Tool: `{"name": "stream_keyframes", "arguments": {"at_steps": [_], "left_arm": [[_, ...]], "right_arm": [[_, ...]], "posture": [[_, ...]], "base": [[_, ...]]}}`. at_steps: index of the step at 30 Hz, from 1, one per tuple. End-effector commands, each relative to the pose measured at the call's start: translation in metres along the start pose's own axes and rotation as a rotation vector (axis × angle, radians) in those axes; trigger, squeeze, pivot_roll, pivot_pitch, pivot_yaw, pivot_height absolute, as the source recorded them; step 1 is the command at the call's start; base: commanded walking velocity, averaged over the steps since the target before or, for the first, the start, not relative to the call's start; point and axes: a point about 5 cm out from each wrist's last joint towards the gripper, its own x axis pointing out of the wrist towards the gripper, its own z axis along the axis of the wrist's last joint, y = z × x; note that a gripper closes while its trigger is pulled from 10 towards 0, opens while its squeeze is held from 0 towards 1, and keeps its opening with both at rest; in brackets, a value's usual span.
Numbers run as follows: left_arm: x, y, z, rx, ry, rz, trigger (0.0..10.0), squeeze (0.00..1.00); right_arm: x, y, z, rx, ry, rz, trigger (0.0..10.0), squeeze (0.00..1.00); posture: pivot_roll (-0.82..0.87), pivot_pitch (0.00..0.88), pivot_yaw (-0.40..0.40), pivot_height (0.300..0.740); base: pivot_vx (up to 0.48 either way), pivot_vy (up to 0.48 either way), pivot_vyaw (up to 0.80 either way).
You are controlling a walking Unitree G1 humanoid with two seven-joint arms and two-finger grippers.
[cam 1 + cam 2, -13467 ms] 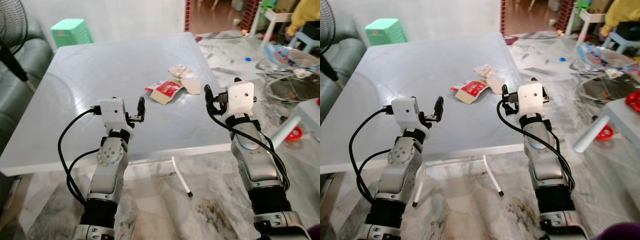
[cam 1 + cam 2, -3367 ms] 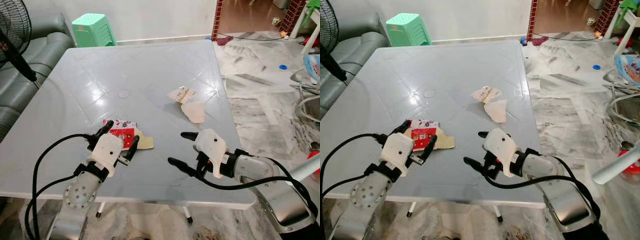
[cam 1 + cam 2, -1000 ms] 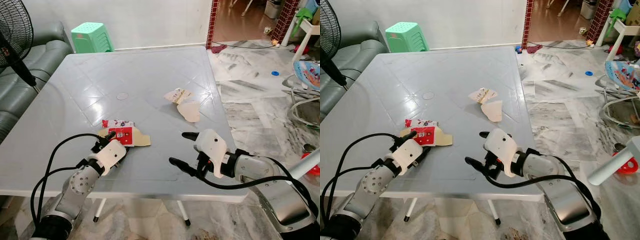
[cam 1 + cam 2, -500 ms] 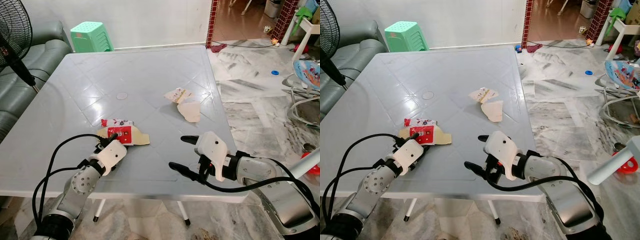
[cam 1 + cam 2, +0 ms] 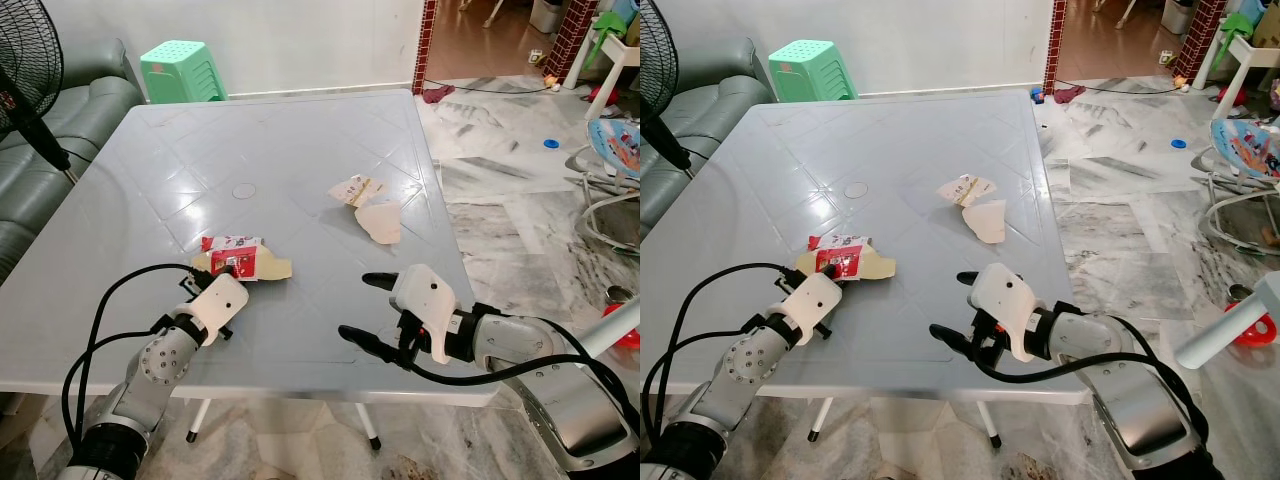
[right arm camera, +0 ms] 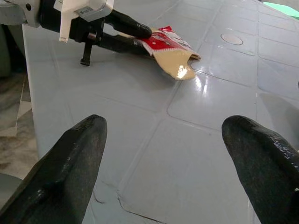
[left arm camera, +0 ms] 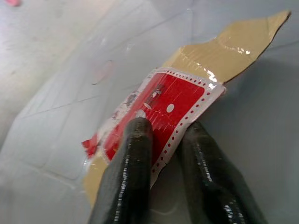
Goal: Picking trash to rubbish bin
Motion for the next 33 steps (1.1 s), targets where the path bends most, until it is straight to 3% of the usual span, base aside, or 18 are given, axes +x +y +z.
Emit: {"name": "stream_keyframes", "arguments": {"at_steps": [1,9,14,15,17,20,23,28,33], "left_arm": [[0.001,0.014,0.003,-0.024,-0.011,0.096,0.0,0.00],[0.003,0.045,0.037,-0.156,-0.119,0.385,0.0,0.00],[0.000,0.049,0.050,-0.212,-0.163,0.461,0.0,0.00],[-0.004,0.045,0.060,-0.308,-0.212,0.480,0.0,0.00],[-0.005,0.044,0.061,-0.331,-0.214,0.485,0.0,0.00],[-0.014,0.029,0.068,-0.397,-0.239,0.450,0.0,0.00],[-0.016,0.027,0.069,-0.401,-0.242,0.447,0.0,0.00],[-0.037,0.001,0.072,-0.462,-0.213,0.420,0.0,0.00],[-0.044,-0.007,0.073,-0.480,-0.199,0.408,0.0,0.00]], "right_arm": [[0.000,-0.002,0.006,-0.016,-0.022,-0.009,10.0,0.00],[0.005,-0.020,0.010,-0.026,-0.054,-0.145,10.0,0.00],[0.010,-0.032,0.014,-0.020,-0.077,-0.231,10.0,0.00],[0.018,-0.045,0.017,-0.033,-0.097,-0.325,10.0,0.00],[0.020,-0.048,0.018,-0.032,-0.105,-0.350,10.0,0.00],[0.031,-0.072,0.015,-0.005,-0.121,-0.525,10.0,0.00],[0.031,-0.073,0.014,-0.007,-0.120,-0.537,10.0,0.00],[0.049,-0.086,0.007,-0.011,-0.114,-0.603,10.0,0.00],[0.053,-0.089,0.007,-0.016,-0.115,-0.615,10.0,0.00]], "posture": [[-0.09,0.056,0.067,0.740],[-0.08,0.059,0.059,0.740],[-0.08,0.064,0.058,0.740],[-0.07,0.079,0.069,0.740],[-0.07,0.079,0.069,0.740],[-0.03,0.095,0.070,0.740],[-0.02,0.098,0.067,0.740],[0.03,0.136,0.043,0.740],[0.05,0.155,0.033,0.740]], "base": [[0.000,0.000,0.00],[0.000,0.000,0.00],[0.000,0.000,0.00],[0.000,0.000,0.00],[0.000,0.000,0.00],[0.000,0.000,0.00],[0.000,0.000,0.00],[0.000,0.000,0.00],[0.000,0.000,0.00]]}}
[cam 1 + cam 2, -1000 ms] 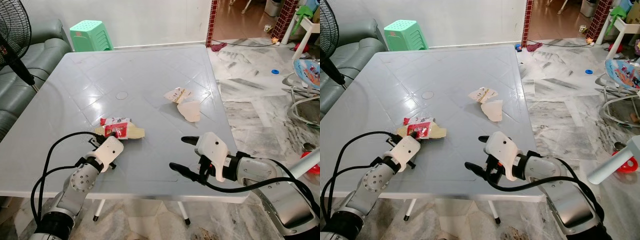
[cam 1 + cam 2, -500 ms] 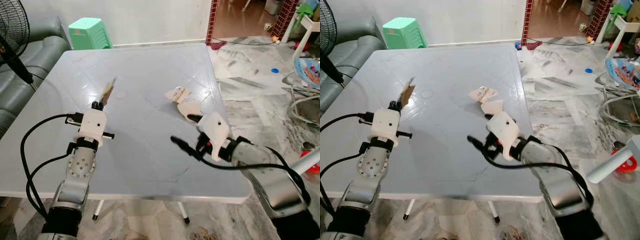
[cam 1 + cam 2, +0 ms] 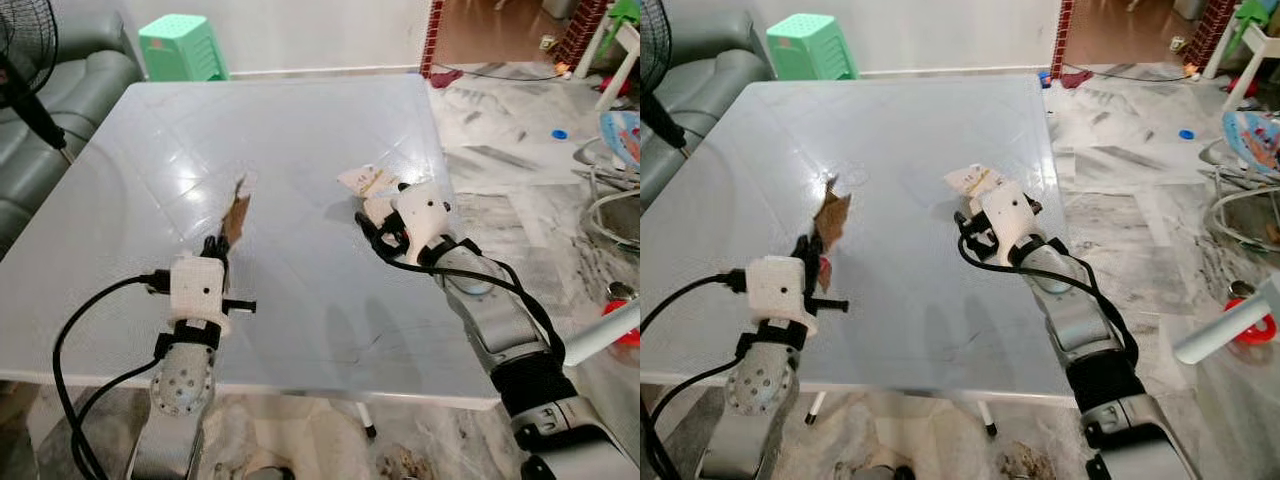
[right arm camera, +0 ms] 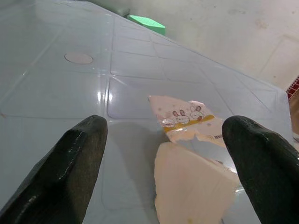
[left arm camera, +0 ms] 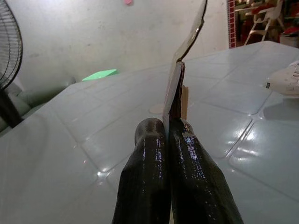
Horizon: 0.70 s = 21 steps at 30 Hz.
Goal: Picking trash to rubbish bin
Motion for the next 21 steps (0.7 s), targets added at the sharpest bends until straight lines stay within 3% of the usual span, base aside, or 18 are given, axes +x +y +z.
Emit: {"name": "stream_keyframes", "arguments": {"at_steps": [1,10,16,21], "left_arm": [[-0.006,-0.001,0.003,-0.016,0.009,0.001,0.0,0.00],[-0.028,-0.005,0.015,-0.038,0.025,-0.072,0.0,0.00],[-0.041,-0.003,0.022,-0.054,0.052,-0.115,0.0,0.00],[-0.052,-0.004,0.026,-0.066,0.087,-0.145,0.0,0.00]], "right_arm": [[0.004,-0.005,0.000,-0.012,-0.004,-0.029,10.0,0.00],[0.014,-0.022,-0.011,-0.091,0.034,-0.187,10.0,0.00],[0.020,-0.021,-0.018,-0.036,0.071,-0.194,10.0,0.00],[0.025,-0.012,-0.024,0.067,0.096,-0.164,10.0,0.00]], "posture": [[0.06,0.160,0.031,0.740],[0.15,0.198,0.038,0.740],[0.20,0.220,0.039,0.740],[0.23,0.229,0.037,0.740]], "base": [[0.000,0.000,0.00],[0.000,0.000,0.00],[0.000,0.000,0.00],[0.000,0.000,0.00]]}}
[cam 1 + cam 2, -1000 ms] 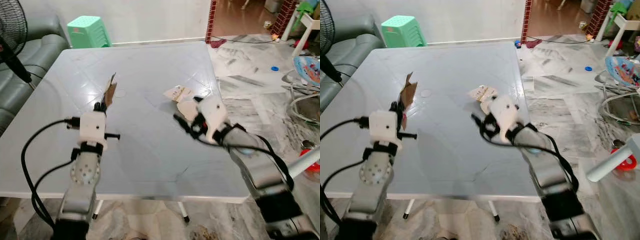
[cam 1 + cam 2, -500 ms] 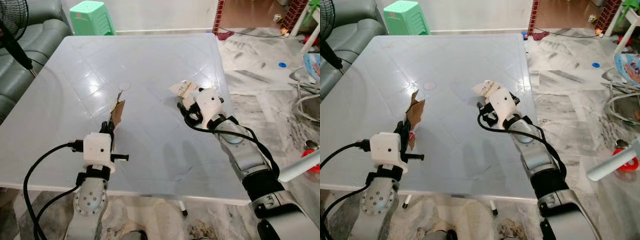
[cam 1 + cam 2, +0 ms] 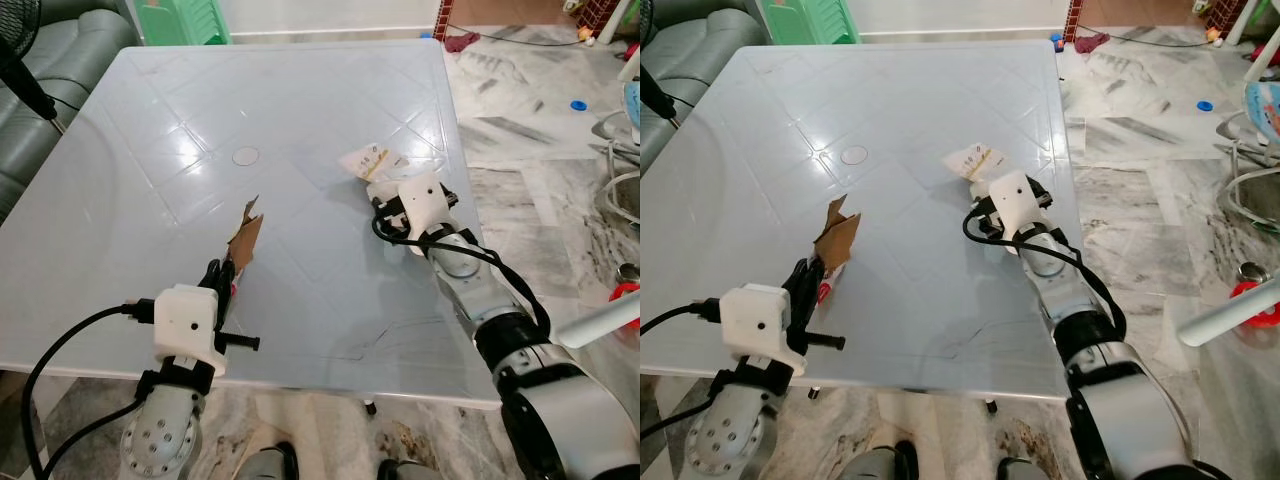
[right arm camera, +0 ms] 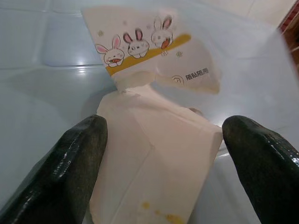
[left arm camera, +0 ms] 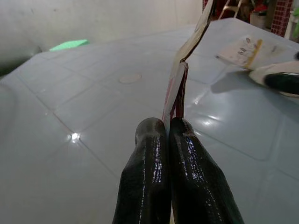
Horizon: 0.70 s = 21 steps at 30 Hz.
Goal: Picking trash to rubbish bin
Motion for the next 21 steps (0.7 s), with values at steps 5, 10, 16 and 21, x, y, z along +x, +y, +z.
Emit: {"name": "stream_keyframes", "arguments": {"at_steps": [5,10,16,21], "left_arm": [[-0.008,-0.002,-0.003,-0.002,0.060,-0.031,0.0,0.00],[-0.010,0.000,-0.002,-0.001,0.075,-0.036,0.0,0.00],[-0.009,0.000,-0.001,0.000,0.085,-0.044,0.0,0.00],[-0.006,-0.002,-0.002,-0.002,0.088,-0.054,0.0,0.00]], "right_arm": [[0.005,0.014,0.004,0.090,-0.010,0.042,0.0,0.00],[0.007,0.020,0.007,0.108,-0.016,0.057,0.0,0.00],[0.008,0.030,0.010,0.174,-0.037,0.101,0.0,0.00],[0.006,0.037,0.008,0.210,-0.056,0.145,0.0,0.00]], "posture": [[0.24,0.242,0.037,0.740],[0.24,0.243,0.039,0.740],[0.24,0.239,0.045,0.740],[0.23,0.235,0.048,0.740]], "base": [[0.000,0.000,0.00],[0.000,0.000,0.00],[0.000,0.000,0.00],[0.000,0.000,0.00]]}}
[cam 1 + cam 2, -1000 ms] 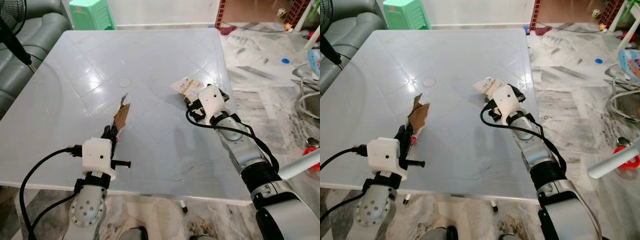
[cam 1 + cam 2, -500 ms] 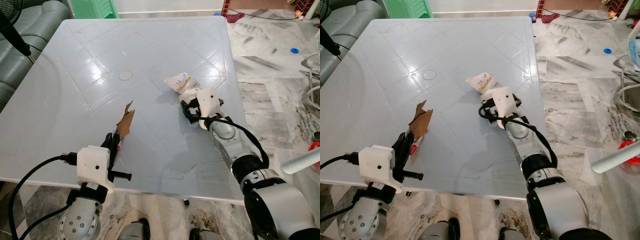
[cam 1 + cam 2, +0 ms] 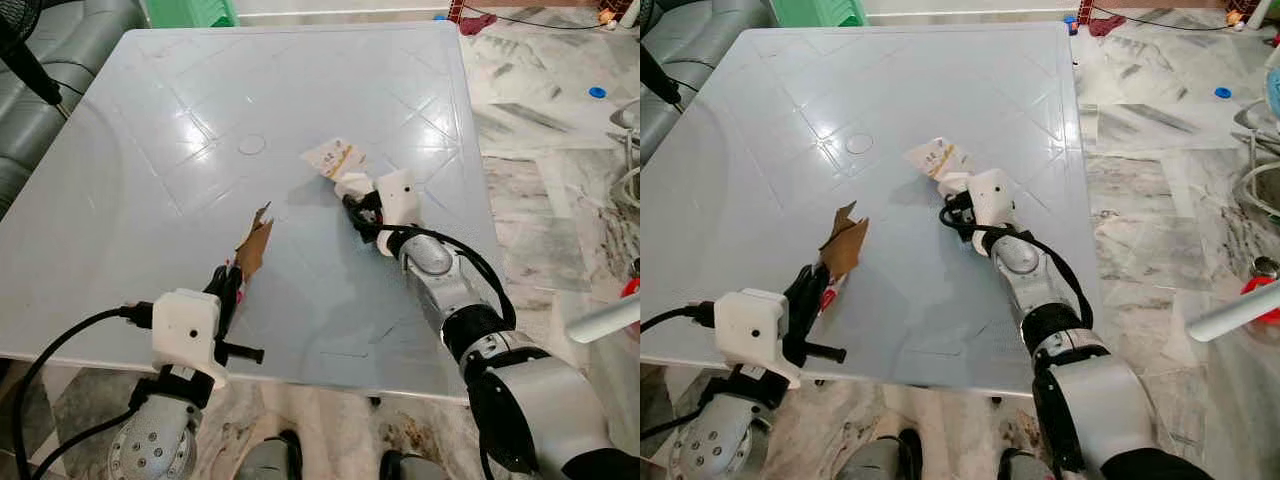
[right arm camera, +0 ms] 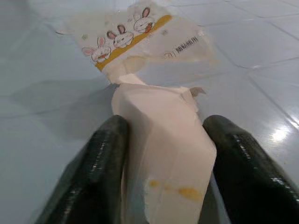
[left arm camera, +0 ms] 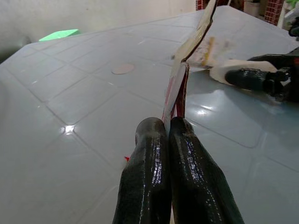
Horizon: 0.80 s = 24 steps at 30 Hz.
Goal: Picking trash to rubbish bin
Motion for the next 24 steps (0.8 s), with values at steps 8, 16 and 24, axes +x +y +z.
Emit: {"name": "stream_keyframes", "arguments": {"at_steps": [8,16,24], "left_arm": [[0.002,-0.001,-0.012,-0.010,0.068,-0.007,0.0,0.00],[0.005,-0.001,-0.011,-0.013,0.062,-0.009,0.0,0.00],[0.008,0.000,-0.013,-0.012,0.060,-0.002,0.0,0.00]], "right_arm": [[-0.006,0.008,-0.012,0.058,-0.004,0.054,0.0,0.00],[-0.007,0.008,-0.011,0.086,-0.027,0.059,0.0,0.00],[-0.005,0.008,-0.004,0.108,-0.066,0.061,0.0,0.00]], "posture": [[0.21,0.231,0.044,0.740],[0.20,0.226,0.046,0.740],[0.19,0.225,0.040,0.740]], "base": [[0.000,0.000,0.00],[0.000,0.000,0.00],[0.000,0.000,0.00]]}}
